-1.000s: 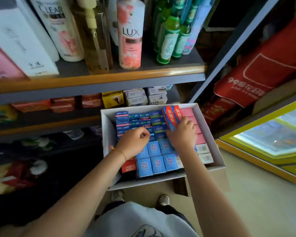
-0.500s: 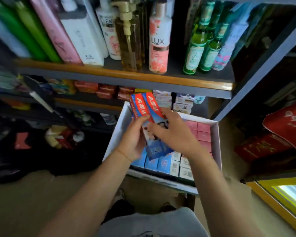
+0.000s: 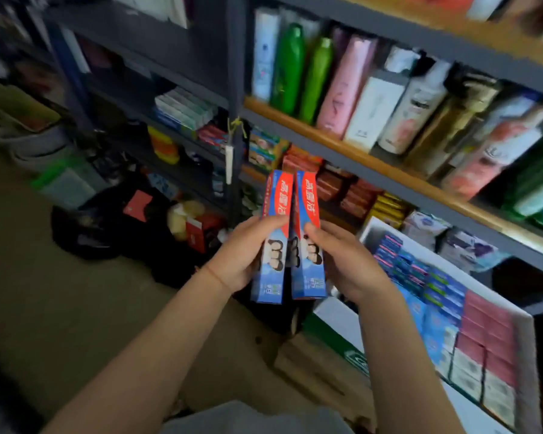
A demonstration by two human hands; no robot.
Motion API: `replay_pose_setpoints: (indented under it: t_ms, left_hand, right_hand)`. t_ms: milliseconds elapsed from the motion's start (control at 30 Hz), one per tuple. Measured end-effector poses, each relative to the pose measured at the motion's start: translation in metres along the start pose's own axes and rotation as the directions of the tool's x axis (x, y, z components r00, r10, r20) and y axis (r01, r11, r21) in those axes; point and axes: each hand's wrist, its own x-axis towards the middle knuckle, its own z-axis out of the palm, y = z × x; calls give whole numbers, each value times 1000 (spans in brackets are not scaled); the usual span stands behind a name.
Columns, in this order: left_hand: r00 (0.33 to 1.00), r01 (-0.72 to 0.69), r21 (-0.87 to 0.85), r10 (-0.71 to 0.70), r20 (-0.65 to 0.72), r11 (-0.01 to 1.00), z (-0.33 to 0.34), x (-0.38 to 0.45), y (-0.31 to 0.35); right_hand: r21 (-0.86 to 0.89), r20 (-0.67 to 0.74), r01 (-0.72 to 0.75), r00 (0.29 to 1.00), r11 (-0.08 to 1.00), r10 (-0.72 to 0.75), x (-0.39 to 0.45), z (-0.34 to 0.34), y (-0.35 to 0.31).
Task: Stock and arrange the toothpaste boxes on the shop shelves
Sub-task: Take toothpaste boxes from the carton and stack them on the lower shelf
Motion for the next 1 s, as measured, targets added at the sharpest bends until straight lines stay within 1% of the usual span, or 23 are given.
replay_pose_setpoints:
  t_ms: [67, 167, 200, 267, 333, 400, 500, 567, 667, 800, 900, 1000]
  left_hand:
    - [996, -6, -30, 3, -89, 1000, -54, -8, 21]
    - [976, -45, -108, 21, -215, 993, -128, -21, 44]
    - [971, -64, -127, 33, -235, 990, -147, -27, 50]
    - [972, -76, -151, 39, -232, 986, -178, -39, 61]
    - [973, -60, -181, 17, -229, 982, -204, -48, 70]
    - [973, -51, -239, -6, -230, 970, -228, -50, 78]
    - [966, -55, -308, -27, -257, 950, -259, -46, 87]
    - [956, -53, -329, -46, -288, 943, -275, -39, 91]
    - [946, -46, -303, -55, -319, 952, -301, -22, 99]
    - [929, -34, -259, -65, -364, 965, -339, 10, 119]
    - [922, -74, -311, -54, -384, 947, -359, 41, 143]
    - [906, -82, -297, -53, -421, 951, -374, 78, 164]
  right_hand:
    - [138, 54, -33, 998, 990, 25, 16, 51, -1]
    - [309, 118, -148, 986, 940, 117, 40, 116, 3]
    - [340, 167, -174, 978, 924, 123, 47, 135, 6]
    - [353, 286, -225, 950, 908, 124, 63, 167, 11]
    - [332, 355, -269, 924, 904, 145, 80, 193, 16]
    - [254, 359, -284, 916, 925, 182, 97, 220, 18]
    - [73, 303, -268, 924, 961, 235, 126, 251, 17]
    - [1, 269, -249, 933, 968, 240, 147, 269, 15]
    - [9, 272, -247, 933, 969, 236, 181, 289, 11]
    - [-1, 270, -282, 924, 959, 272, 234, 314, -3]
    - [9, 274, -303, 917, 953, 289, 284, 331, -12]
    - [-12, 278, -314, 911, 949, 305, 337, 344, -16]
